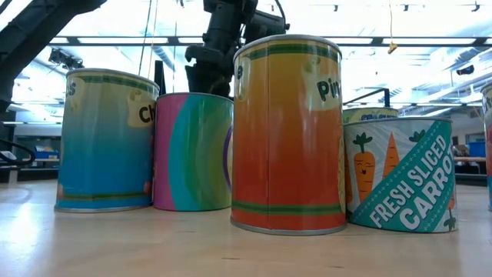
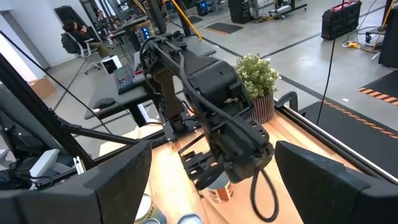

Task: Pick and place cans onto a shelf
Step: Put the canned tomatoes on the shelf

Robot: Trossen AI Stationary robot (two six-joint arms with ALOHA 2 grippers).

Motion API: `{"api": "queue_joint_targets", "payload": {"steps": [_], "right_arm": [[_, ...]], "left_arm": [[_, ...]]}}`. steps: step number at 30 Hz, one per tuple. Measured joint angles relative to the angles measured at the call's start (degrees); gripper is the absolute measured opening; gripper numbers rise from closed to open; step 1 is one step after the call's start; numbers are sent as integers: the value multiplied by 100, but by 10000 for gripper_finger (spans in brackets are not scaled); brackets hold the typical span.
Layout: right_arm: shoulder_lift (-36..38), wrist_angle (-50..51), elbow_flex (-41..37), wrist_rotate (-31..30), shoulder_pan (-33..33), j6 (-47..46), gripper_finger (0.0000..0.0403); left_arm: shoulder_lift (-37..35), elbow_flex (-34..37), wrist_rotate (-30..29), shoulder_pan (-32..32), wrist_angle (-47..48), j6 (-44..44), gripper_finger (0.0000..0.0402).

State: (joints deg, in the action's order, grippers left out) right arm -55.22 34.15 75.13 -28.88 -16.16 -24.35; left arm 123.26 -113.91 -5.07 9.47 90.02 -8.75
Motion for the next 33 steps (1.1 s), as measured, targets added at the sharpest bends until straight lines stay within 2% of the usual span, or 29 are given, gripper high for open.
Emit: {"api": "queue_joint_targets", "payload": {"steps": [6,15,22,33], "right_arm": [[0,-70,0,0,0,6,348],[0,-156,0,0,0,93,348],[2,-157,0,6,0,93,348],[2,-196,0,44,0,119,348]], "left_arm": [[2,0,-300,-196,-157,-357,375],[5,0,-165,-88,-301,223,375],[169,-5,-89,-53,-327,278,375],[181,-4,-228,235,-10,1341,375]]}}
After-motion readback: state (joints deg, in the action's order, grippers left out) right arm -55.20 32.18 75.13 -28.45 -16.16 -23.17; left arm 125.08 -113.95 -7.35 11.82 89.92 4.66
